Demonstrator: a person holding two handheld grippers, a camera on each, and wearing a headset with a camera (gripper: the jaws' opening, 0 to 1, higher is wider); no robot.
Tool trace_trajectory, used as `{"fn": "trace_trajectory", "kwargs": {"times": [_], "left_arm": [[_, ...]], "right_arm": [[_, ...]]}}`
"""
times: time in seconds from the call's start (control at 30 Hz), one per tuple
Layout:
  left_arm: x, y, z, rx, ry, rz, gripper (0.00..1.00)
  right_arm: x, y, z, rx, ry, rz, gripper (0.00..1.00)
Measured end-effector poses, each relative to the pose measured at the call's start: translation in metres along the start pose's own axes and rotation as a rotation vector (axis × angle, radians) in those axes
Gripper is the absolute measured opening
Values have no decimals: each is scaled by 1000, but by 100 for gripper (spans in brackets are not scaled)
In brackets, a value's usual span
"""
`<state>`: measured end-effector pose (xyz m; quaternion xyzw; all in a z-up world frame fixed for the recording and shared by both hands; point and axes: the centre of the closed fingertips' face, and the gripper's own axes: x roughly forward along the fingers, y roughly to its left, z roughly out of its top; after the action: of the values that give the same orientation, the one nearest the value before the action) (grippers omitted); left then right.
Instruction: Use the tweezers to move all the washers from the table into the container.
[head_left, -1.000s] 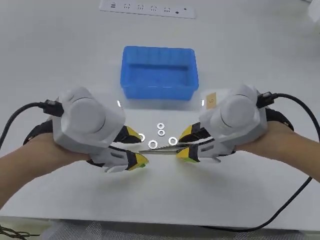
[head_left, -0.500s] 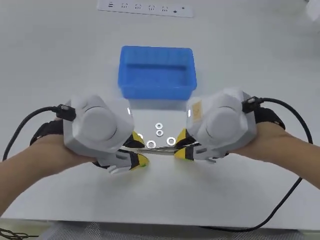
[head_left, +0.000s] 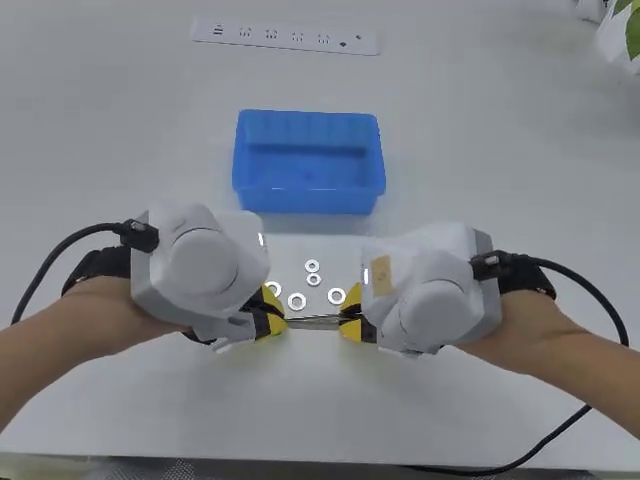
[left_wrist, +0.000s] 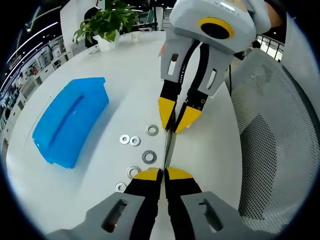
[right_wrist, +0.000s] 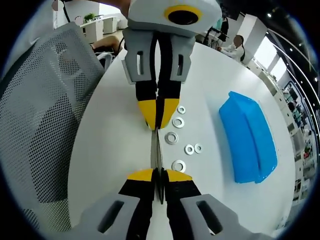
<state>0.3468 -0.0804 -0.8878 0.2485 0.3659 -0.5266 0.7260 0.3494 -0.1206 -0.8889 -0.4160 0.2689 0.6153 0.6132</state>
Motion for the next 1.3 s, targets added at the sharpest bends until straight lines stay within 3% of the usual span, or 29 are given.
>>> {"fn": "trace_trajectory", "kwargs": {"times": [0.13,0.33,0.43,0.77,1.03,1.3], "left_arm": [[-3,-5,-4,36,25,-20,7],[-12,-10,-11,77,32,-49,7],[-13,-8,-19,128,69,-44,9],[-14,-7,-13,154,55,-26,6],[-40,-14,1,132,-20,-59,6],[-67,-22,28,108,-124,-78,6]], "right_arm": [[-1,4,4,10,-27,2,8],[-7,10,19,-37,-73,5,8],[-10,8,25,-36,-91,-3,8],[-16,8,32,-33,-121,-12,8],[-17,10,29,-28,-135,-16,8],[-11,11,35,4,-190,-30,8]]}}
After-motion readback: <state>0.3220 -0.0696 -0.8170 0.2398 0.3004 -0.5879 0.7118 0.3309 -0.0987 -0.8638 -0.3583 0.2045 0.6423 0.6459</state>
